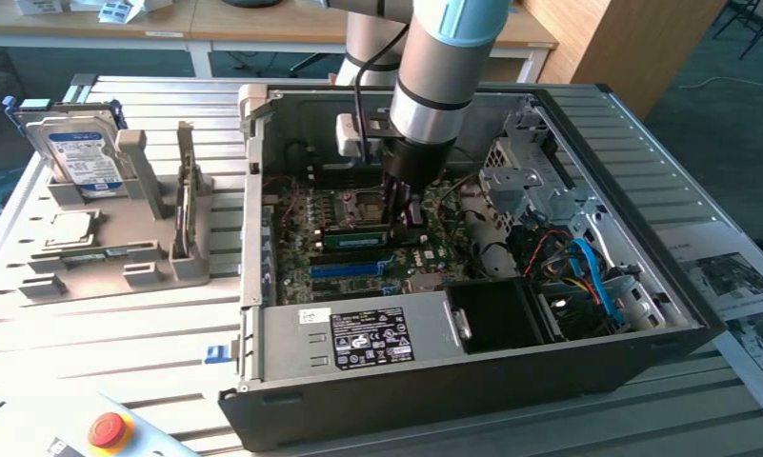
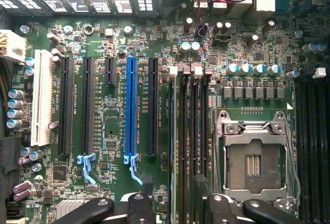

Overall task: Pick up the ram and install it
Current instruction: 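Insert the ram into the slot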

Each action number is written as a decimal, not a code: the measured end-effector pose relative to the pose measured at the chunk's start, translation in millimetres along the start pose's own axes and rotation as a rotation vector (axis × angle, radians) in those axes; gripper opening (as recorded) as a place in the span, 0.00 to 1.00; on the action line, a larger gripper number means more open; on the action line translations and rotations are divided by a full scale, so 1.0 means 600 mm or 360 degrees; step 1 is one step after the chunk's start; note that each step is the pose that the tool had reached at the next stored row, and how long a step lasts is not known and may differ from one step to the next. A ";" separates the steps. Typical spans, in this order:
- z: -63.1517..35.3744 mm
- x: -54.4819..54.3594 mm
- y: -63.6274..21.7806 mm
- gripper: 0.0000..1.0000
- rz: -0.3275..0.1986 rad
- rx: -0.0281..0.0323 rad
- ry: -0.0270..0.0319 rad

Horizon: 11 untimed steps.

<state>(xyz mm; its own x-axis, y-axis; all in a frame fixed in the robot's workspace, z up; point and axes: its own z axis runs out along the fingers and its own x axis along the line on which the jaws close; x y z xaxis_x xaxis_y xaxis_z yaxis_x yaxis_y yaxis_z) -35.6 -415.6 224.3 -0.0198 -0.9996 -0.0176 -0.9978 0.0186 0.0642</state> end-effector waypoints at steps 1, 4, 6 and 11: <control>0.000 0.000 0.000 0.43 0.0000 0.00000 -0.00002; -0.004 0.000 0.000 0.43 0.0000 -0.00001 0.00000; -0.010 0.000 0.001 0.43 0.0000 -0.00001 0.00000; -0.026 0.000 0.002 0.43 0.0000 0.00000 0.00000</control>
<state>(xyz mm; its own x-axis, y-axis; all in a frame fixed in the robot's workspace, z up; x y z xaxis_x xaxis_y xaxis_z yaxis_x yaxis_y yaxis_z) -35.6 -415.6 240.0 -0.0198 -0.9996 -0.0177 -0.9978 0.0186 0.0642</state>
